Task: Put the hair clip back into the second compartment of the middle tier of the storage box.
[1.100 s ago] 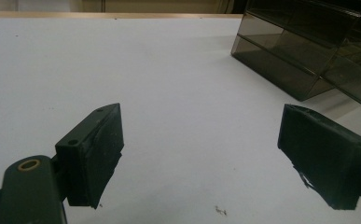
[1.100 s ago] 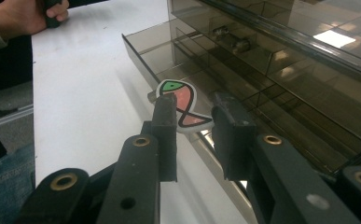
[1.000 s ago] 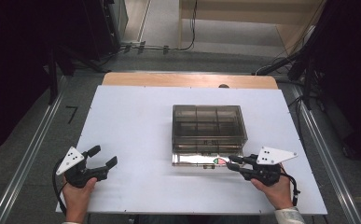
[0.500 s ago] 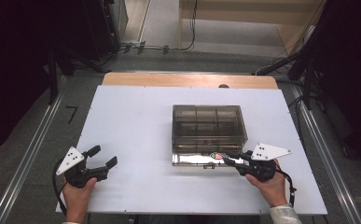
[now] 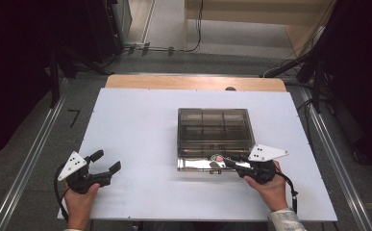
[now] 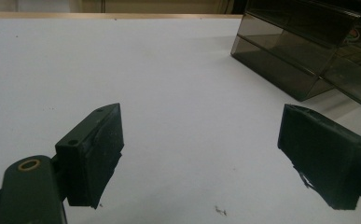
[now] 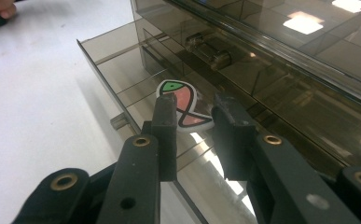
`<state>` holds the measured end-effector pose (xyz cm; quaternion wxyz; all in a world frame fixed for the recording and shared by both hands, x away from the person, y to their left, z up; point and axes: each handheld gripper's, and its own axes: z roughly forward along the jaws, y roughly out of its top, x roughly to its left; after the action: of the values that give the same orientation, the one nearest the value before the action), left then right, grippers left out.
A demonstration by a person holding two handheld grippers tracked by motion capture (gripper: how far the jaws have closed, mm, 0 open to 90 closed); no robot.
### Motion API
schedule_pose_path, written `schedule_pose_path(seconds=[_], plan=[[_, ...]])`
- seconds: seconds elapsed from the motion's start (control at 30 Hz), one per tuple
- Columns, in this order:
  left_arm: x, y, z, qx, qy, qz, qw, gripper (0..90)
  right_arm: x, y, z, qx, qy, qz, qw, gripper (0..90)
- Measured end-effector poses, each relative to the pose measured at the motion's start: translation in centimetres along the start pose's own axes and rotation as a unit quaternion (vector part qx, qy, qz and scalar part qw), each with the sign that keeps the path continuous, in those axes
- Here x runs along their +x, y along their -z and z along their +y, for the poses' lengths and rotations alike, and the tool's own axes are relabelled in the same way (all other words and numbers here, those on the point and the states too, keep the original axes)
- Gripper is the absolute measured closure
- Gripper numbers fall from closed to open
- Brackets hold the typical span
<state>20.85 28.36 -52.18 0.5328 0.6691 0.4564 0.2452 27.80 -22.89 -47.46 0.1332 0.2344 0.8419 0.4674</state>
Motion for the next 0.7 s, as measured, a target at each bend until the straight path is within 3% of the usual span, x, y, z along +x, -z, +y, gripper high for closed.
schedule_pose_path(seconds=[0.7], plan=[[0.0,0.0,0.0,-0.002,0.002,0.000,1.0000,14.8,0.8,-1.9,0.9,0.038,0.004,-0.016,0.9991,69.4]])
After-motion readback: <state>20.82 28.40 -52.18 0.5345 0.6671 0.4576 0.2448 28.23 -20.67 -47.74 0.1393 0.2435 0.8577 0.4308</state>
